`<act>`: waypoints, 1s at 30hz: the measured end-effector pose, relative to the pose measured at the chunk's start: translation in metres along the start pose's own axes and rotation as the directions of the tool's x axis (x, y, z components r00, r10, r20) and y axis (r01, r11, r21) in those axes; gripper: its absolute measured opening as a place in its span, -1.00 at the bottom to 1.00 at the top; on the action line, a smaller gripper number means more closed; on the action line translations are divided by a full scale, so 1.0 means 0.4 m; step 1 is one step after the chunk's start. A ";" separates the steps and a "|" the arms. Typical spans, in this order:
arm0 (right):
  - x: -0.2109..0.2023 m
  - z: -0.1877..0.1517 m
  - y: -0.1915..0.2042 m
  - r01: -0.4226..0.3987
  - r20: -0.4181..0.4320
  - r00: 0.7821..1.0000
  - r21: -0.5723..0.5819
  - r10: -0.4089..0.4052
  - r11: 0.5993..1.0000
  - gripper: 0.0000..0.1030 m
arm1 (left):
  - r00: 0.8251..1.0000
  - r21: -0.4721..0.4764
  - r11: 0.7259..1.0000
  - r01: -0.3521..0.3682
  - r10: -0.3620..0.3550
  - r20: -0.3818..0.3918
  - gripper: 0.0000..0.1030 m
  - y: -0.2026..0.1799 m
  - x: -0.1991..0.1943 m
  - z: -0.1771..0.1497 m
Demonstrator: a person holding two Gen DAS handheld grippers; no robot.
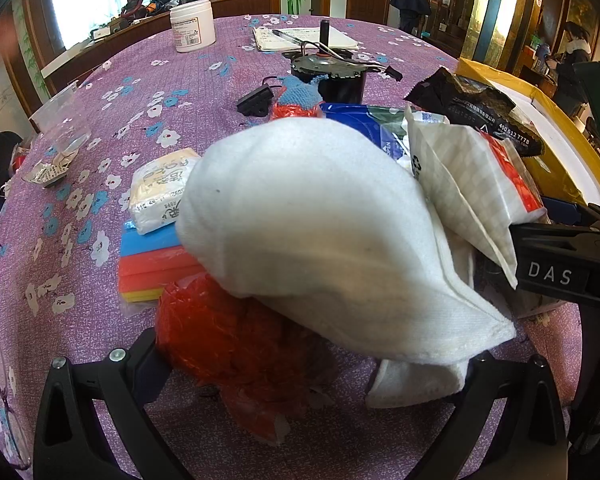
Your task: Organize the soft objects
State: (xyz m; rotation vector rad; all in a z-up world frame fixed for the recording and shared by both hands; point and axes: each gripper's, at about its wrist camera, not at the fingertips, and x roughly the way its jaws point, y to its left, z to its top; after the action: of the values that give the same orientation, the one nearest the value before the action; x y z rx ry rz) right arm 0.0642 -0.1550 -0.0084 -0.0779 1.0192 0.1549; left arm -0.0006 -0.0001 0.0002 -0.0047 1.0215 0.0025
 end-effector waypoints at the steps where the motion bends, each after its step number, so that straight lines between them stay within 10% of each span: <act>1: 0.000 0.000 0.000 0.000 0.000 1.000 0.000 0.000 1.000 0.99 | 1.000 0.000 1.000 0.000 0.000 0.000 1.00 0.000 0.000 0.000; 18: -0.001 -0.006 -0.004 -0.011 0.001 1.000 -0.023 0.011 1.000 0.99 | 1.000 0.000 1.000 0.000 0.000 0.000 1.00 0.000 0.000 0.000; 23: -0.016 -0.007 -0.020 -0.190 -0.079 0.981 -0.189 0.177 0.963 0.99 | 1.000 0.000 1.000 0.000 0.000 0.000 1.00 0.000 0.000 0.000; 30: -0.104 -0.054 -0.052 -0.331 0.036 0.937 -0.220 0.347 0.918 0.99 | 1.000 0.000 1.000 0.000 0.000 0.000 1.00 0.000 0.000 0.000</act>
State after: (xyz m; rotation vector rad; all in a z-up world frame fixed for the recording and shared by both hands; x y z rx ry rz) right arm 0.0281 -0.1823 0.0156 -0.0872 0.9322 0.5810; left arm -0.0007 -0.0001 0.0002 -0.0048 1.0216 0.0023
